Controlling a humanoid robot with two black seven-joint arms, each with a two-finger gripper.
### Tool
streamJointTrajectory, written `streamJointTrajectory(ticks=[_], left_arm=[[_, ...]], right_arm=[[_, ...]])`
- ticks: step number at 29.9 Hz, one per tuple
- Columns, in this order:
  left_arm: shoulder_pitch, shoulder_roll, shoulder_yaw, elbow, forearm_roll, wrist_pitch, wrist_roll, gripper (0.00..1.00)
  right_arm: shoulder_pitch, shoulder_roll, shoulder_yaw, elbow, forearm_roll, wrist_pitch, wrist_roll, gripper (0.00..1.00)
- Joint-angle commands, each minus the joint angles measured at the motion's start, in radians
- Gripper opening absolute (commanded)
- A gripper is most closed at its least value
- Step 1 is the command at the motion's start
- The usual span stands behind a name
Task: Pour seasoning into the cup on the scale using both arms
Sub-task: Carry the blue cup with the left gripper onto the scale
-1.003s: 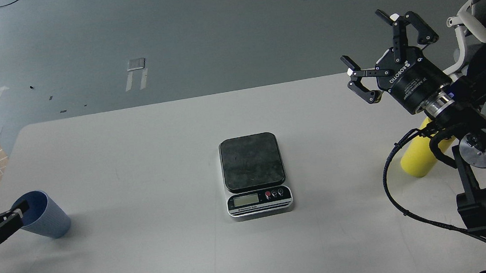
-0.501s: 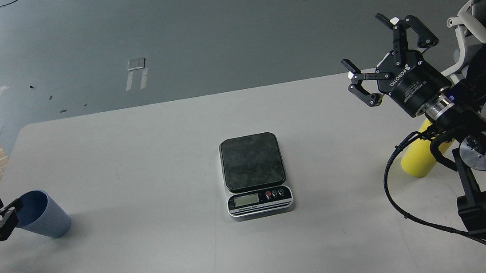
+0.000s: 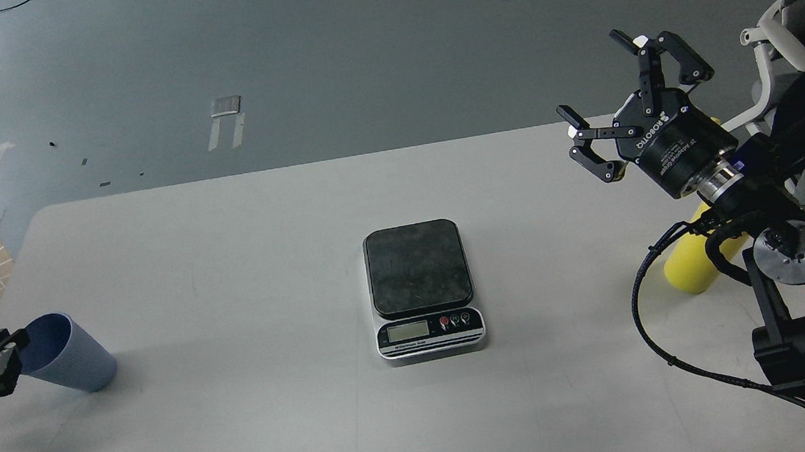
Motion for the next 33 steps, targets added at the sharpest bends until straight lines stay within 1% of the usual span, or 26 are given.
streamJointTrajectory(ticks=[1,4,7,20,22,25,26,28,29,30,31,32,33], left_arm=[[-0.003,0.001,-0.002,-0.001,0.002,0.002,0.0,0.13],[-0.004,0.001,-0.003,-0.001,0.002,0.002,0.0,0.05],[-0.006,0.001,-0.003,-0.004,0.003,0.003,0.0,0.0],[-0.018,0.001,-0.008,-0.021,0.002,-0.001,0.0,0.0],[-0.036,0.001,-0.009,-0.05,-0.003,-0.012,0.0,0.0],[-0.096,0.004,-0.002,-0.126,0.009,-0.052,0.0,0.0],[-0.133,0.004,0.0,-0.163,0.02,-0.069,0.0,0.0],[-0.182,0.004,0.0,-0.2,0.035,-0.092,0.0,0.0],[-0.238,0.001,0.0,-0.226,0.046,-0.136,0.0,0.0],[-0.303,-0.003,-0.002,-0.243,0.054,-0.202,0.0,0.0],[-0.329,-0.011,-0.002,-0.251,0.058,-0.233,0.0,0.0],[-0.384,-0.047,0.0,-0.258,0.084,-0.292,0.0,0.0],[-0.407,-0.069,0.001,-0.257,0.11,-0.314,0.0,0.0]], right_arm=[[0.0,0.0,0.0,0.0,0.0,0.0,0.0,1.0],[0.0,0.0,0.0,-0.002,0.0,0.0,0.0,1.0],[-0.001,0.0,-0.001,-0.002,0.0,0.0,0.0,1.0],[-0.003,0.0,-0.003,-0.005,0.0,0.0,0.0,1.0],[-0.005,0.0,-0.003,-0.005,0.0,0.0,0.0,1.0],[-0.005,0.0,-0.003,-0.005,0.0,0.0,0.0,1.0],[-0.005,0.0,-0.003,-0.003,0.0,0.0,0.0,1.0],[-0.005,0.0,-0.003,-0.003,0.0,0.0,0.0,1.0],[-0.008,0.0,-0.003,-0.002,0.0,0.0,0.0,1.0],[-0.011,0.0,-0.002,0.0,0.0,0.0,0.0,1.0],[-0.012,0.0,-0.001,0.0,0.0,0.0,0.0,1.0],[-0.014,0.0,-0.001,0.001,0.0,0.0,0.0,1.0],[-0.015,0.0,-0.001,0.003,0.0,0.0,0.0,1.0]])
